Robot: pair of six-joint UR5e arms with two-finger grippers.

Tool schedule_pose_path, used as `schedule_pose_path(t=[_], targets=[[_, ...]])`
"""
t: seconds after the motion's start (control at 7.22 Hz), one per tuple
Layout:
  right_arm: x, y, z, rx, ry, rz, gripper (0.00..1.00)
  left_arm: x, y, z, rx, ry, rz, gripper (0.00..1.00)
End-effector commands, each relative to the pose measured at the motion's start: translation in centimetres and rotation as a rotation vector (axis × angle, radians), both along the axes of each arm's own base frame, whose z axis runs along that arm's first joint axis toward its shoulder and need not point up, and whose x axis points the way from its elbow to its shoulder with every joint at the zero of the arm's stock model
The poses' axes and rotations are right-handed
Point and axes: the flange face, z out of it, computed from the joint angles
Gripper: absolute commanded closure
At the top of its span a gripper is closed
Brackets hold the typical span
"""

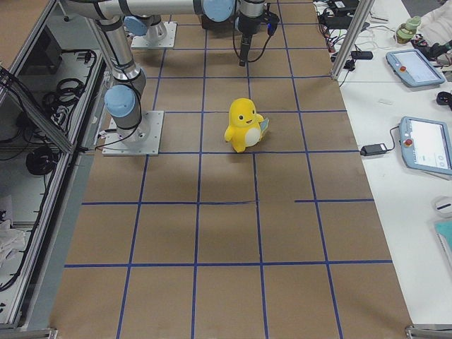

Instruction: Pull drawer sideways

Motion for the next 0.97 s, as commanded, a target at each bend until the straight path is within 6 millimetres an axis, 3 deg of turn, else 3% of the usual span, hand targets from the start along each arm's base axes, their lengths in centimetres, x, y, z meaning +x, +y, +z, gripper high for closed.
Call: schedule_pose_path(t=[0.0,0.55,0.69,0.83], targets=[[0.0,0.0,0.0,0.002,0.0,0.0,0.0,-1.3,0.4,0.0,0.0,0.0,-0.026,0.81],[0.0,0.0,0.0,0.002,0.0,0.0,0.0,-1.6,0.3,0.4,0.004,-0.003,-0.046,0.74],[0.0,0.0,0.0,0.0,0.0,0.0,0.0,-1.8,-0.1,1.2,-0.014,0.01,-0.037,0.23],[0.0,0.0,0.0,0.0,0.0,0.0,0.0,-1.9,-0.5,2.5,-0.043,0.025,-0.028,0.0]])
